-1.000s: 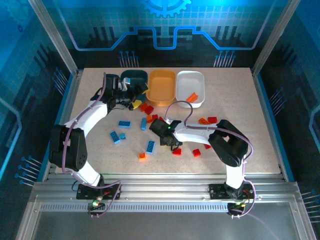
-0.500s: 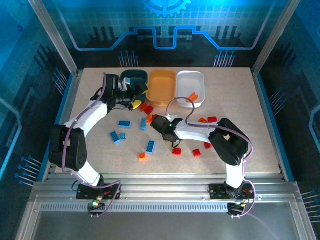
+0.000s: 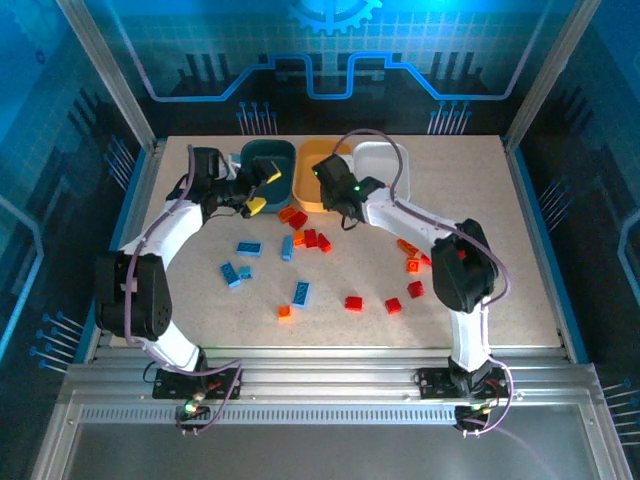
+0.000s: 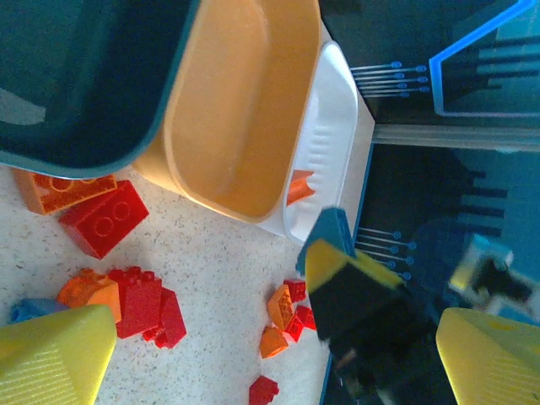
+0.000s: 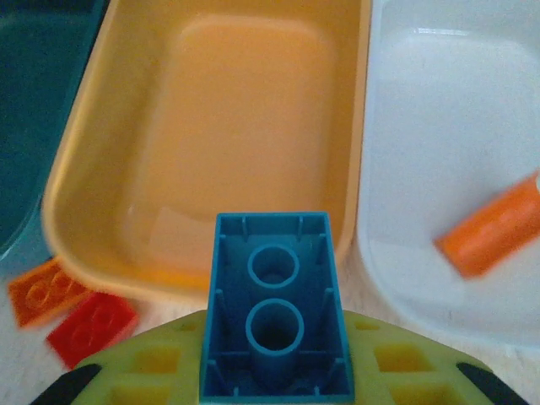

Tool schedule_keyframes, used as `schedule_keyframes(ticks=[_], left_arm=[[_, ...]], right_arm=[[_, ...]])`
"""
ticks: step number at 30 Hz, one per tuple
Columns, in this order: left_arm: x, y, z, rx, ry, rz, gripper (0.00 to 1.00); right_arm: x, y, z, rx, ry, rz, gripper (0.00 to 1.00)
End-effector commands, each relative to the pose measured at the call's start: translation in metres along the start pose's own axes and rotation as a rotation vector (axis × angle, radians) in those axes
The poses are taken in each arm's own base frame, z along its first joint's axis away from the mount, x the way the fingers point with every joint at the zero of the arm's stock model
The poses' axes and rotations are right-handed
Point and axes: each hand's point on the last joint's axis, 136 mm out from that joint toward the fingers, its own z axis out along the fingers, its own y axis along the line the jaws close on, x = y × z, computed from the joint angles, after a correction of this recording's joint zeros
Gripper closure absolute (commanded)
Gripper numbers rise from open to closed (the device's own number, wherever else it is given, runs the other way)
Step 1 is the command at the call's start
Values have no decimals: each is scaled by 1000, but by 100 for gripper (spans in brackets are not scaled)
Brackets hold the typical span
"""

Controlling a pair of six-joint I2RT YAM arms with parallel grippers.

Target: Sort the legos into containers by color

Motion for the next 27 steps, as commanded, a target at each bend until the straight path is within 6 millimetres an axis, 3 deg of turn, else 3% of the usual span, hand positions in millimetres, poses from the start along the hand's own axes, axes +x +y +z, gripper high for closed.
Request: schedule_keyframes(ticks=[1, 9, 12, 15, 19, 20, 23, 27], left_arm=[[-2, -18, -13, 38, -14, 2, 1], [-3, -21, -14, 57, -10, -6, 1], [-4, -20, -14, 60, -8, -14, 1], [-5, -18, -13, 58, -8, -19, 1], [-5, -19, -13, 68, -4, -26, 1], [-5, -20, -13, 72, -3, -28, 1], [-4, -22, -14, 82, -3, -32, 1], [-1, -23, -9, 119, 18, -70, 1]], right_arm=[[-2, 7, 25, -22, 45, -83, 71], [-21, 16, 56, -18, 77, -122, 68], [-21, 17, 66, -16, 92, -120, 49], [-32, 23, 60, -34, 73, -117, 38], [-47, 27, 35, -50, 29, -120, 37], [-51, 28, 21, -57, 11, -121, 38], [-33, 30, -4, -63, -3, -160, 42], [22, 30, -25, -128, 67, -201, 49]])
